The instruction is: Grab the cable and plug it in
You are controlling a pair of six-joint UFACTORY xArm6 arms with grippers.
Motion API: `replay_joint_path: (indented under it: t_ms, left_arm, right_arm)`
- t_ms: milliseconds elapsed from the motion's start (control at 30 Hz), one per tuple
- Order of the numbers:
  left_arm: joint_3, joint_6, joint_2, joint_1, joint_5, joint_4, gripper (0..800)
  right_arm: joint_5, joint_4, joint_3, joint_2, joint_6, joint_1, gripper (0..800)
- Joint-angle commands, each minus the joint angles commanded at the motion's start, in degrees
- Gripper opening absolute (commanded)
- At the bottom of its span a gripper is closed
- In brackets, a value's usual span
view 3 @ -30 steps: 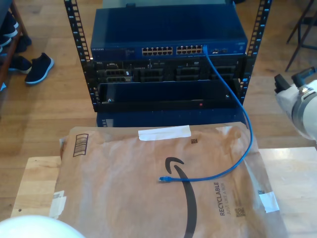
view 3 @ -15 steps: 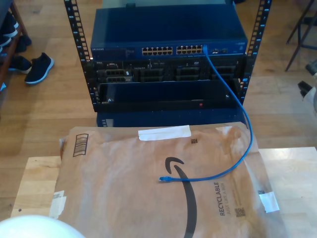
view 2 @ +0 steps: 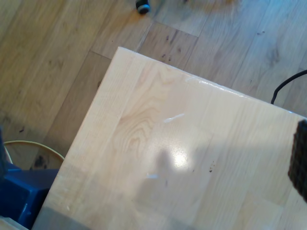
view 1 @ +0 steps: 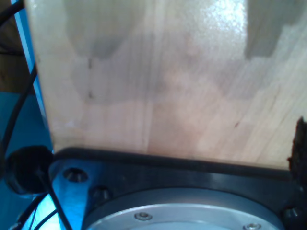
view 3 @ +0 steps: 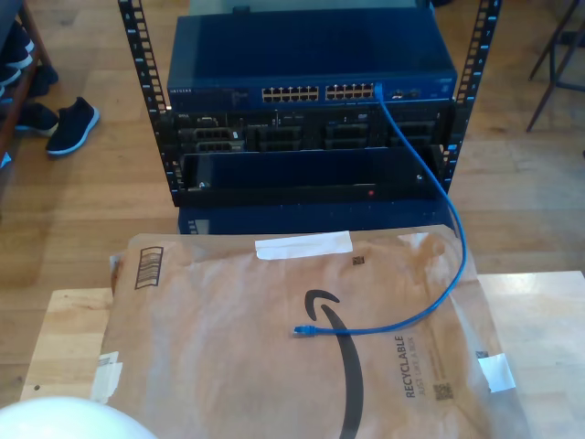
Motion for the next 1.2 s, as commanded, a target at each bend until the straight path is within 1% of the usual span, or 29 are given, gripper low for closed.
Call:
replay_joint_path:
  t_ms: [200, 267, 367, 467, 567, 667, 767, 900, 1000, 1067, 1200]
  left_arm:
    - [0.0, 0.0, 0.0, 0.0, 0.0, 0.0, 800]
    - [0.0, 0.0, 0.0, -0.1, 0.0, 0.0, 800]
    - [0.0, 0.0, 0.0, 0.0, 0.0, 0.0, 800]
    - [0.0, 0.0, 0.0, 0.0, 0.0, 0.0, 800]
    - [0.0, 0.0, 0.0, -0.1, 0.0, 0.0, 800]
    - [0.0, 0.0, 0.0, 0.0, 0.0, 0.0, 800]
    - [0.0, 0.0, 0.0, 0.0, 0.0, 0.0, 800]
    - [0.0, 0.0, 0.0, 0.0, 0.0, 0.0, 800]
    - [0.0, 0.0, 0.0, 0.0, 0.0, 0.0, 800]
    - [0.0, 0.0, 0.0, 0.0, 0.0, 0.0, 800]
    - [0.0, 0.0, 0.0, 0.0, 0.0, 0.0, 800]
  right_arm:
    - [3.1, 0.2, 0.5, 1.5, -0.4, -3.0, 797]
    - [3.2, 0.3, 0.8, 1.8, -1.9, -4.7, 796]
    - [5.5, 2.3, 0.7, 3.3, -10.4, -6.8, 796]
    - [8.9, 6.2, 0.3, 4.3, -21.0, -11.6, 797]
    - [9.9, 9.7, 0.8, 4.3, -31.5, -17.7, 797]
    - [12.7, 11.1, 1.3, 4.0, -39.4, -23.9, 797]
    - [19.3, 11.3, 1.8, 2.9, -46.9, -31.2, 797]
    - [22.5, 13.7, 5.9, -0.6, -57.1, -39.8, 797]
    - [22.4, 13.6, 10.6, -4.8, -63.3, -46.2, 797]
    - [22.5, 13.7, 12.7, -6.5, -65.5, -50.5, 797]
    - [22.0, 13.7, 17.6, -8.4, -65.9, -55.6, 797]
